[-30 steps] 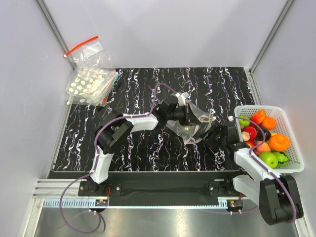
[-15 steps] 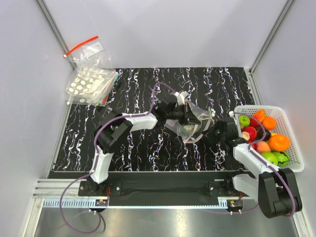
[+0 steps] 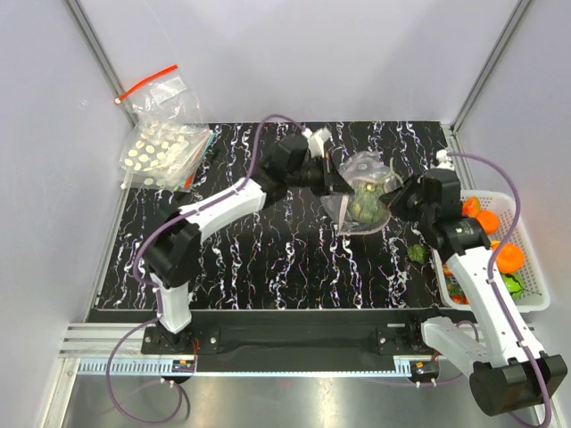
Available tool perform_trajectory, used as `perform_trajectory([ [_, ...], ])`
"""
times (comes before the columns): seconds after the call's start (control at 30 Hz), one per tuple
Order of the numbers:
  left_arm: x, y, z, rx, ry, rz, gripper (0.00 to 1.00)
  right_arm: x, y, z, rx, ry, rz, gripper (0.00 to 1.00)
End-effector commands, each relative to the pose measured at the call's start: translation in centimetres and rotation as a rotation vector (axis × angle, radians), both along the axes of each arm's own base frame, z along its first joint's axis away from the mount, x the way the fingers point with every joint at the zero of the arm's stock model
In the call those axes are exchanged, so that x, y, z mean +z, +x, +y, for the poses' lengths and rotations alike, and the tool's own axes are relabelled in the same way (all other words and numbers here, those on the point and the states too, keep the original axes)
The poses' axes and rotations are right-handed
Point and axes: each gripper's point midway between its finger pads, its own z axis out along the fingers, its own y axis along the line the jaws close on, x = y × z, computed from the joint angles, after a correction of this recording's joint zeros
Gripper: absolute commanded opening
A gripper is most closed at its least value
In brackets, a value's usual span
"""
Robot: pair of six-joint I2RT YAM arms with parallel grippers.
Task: Place the food in the zip-top bag and seal the zipper
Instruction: Adjust the zipper food storage bag at the center of the board.
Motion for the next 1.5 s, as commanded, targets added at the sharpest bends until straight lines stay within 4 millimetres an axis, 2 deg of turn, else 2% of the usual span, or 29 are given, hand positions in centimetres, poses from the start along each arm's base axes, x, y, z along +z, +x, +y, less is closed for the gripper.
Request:
perform_trajectory([
  [0.0, 6.2, 0.2, 1.8, 0.031, 0.004, -0.138, 0.04, 2.9, -1.3, -0.5, 0.03, -0.058, -0.014, 0.0],
  [0.03, 6.3, 0.2, 1.8, 0.033, 0.004, -0.137, 0.04, 2.7, -1.5, -0.5, 0.036, -0.06, -0.006, 0.0],
  [0.13, 4.4, -0.3, 1.5, 0.008, 0.015, -0.083, 0.04, 2.1, -1.6, 0.1, 0.057, -0.034, -0.012, 0.0],
  [0.17, 4.7, -0.3, 1.1, 0.007, -0.02, -0.085, 0.04, 0.9, -1.8, 0.3, 0.062, -0.022, 0.013, 0.0],
  [0.23, 3.8, -1.1, 0.8, -0.007, -0.023, -0.067, 0.04, 0.2, -1.7, 0.9, 0.087, 0.001, 0.014, 0.0],
  [0.27, 3.8, -1.2, 0.7, -0.009, -0.026, -0.069, 0.04, -1.0, -1.9, 1.1, 0.095, 0.005, 0.037, 0.0],
  [0.33, 3.5, -1.7, 0.2, -0.022, -0.026, -0.064, 0.04, -1.9, -1.6, 1.7, 0.118, 0.029, 0.044, 0.0],
  [0.37, 3.5, -1.8, -0.1, -0.024, -0.033, -0.062, 0.04, -3.6, -1.9, 2.0, 0.127, 0.039, 0.076, 0.0],
  [0.43, 2.6, -2.1, -0.4, -0.031, -0.023, -0.041, 0.04, -4.7, -1.6, 3.0, 0.157, 0.068, 0.081, 0.0],
  [0.47, 2.8, -2.1, -0.7, -0.035, -0.037, -0.052, 0.04, -6.3, -1.9, 3.2, 0.163, 0.069, 0.11, 0.0],
  [0.63, 1.0, -2.7, -2.2, -0.064, -0.031, -0.021, 0.04, -9.7, -1.7, 5.7, 0.201, 0.034, 0.158, 0.0],
  [0.73, 0.7, -3.4, -3.1, -0.078, -0.029, -0.018, 0.04, -11.2, -1.3, 6.5, 0.209, 0.021, 0.185, 0.0],
  [0.9, -0.9, -3.3, -3.7, -0.086, 0.003, -0.011, 0.04, -10.9, -1.4, 7.0, 0.21, -0.015, 0.155, 0.0],
  [0.93, -1.2, -3.2, -3.7, -0.085, 0.004, -0.012, 0.04, -10.6, -1.3, 7.0, 0.21, -0.01, 0.139, 0.06],
  [0.97, -1.3, -3.2, -3.8, -0.084, 0.002, -0.004, 0.04, -10.8, -1.4, 7.0, 0.213, -0.012, 0.139, 0.16],
  [1.03, -1.3, -3.1, -4.0, -0.086, -0.009, 0.0, 0.04, -10.9, -1.4, 7.0, 0.218, -0.024, 0.145, 0.43],
  [1.13, -1.2, -2.8, -3.9, -0.082, -0.003, -0.008, 0.04, -10.6, -1.7, 6.4, 0.207, -0.043, 0.149, 0.48],
  [1.2, -1.2, -2.2, -3.7, -0.076, -0.006, -0.005, 0.04, -9.5, -2.2, 5.7, 0.188, -0.058, 0.128, 0.51],
  [1.33, -1.2, -1.5, -3.5, -0.068, -0.008, -0.004, 0.04, -7.0, -3.2, 5.1, 0.189, -0.055, 0.094, 0.63],
  [1.37, -1.2, -1.2, -3.5, -0.065, -0.01, -0.005, 0.04, -6.7, -3.5, 5.1, 0.195, -0.053, 0.093, 0.67],
  [1.43, -1.1, -0.9, -3.5, -0.064, -0.01, -0.006, 0.04, -6.0, -4.2, 5.0, 0.202, -0.048, 0.097, 0.7],
  [1.47, -1.0, -0.7, -3.5, -0.061, -0.011, -0.009, 0.04, -5.8, -4.6, 5.0, 0.207, -0.038, 0.102, 0.76],
])
